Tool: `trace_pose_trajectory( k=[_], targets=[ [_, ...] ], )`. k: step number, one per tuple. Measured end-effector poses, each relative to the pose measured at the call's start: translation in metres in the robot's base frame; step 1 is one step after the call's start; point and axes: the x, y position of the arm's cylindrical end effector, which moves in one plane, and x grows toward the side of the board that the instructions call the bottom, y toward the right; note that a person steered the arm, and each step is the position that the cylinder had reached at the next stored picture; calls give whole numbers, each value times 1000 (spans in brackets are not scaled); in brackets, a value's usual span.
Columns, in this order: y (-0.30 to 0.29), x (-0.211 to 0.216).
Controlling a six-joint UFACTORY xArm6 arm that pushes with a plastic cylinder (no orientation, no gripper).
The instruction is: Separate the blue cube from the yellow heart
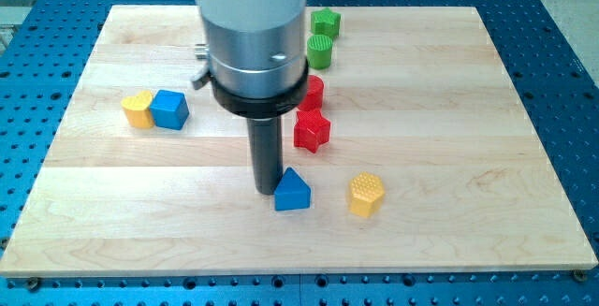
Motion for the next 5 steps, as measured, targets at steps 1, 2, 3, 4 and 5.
trace_pose_trajectory(
  k=[1, 2, 3, 4, 5],
  targets=[
    [0, -7],
    [-66, -33],
    [-68, -86],
    [-81, -126],
    [-113, -133]
  ],
)
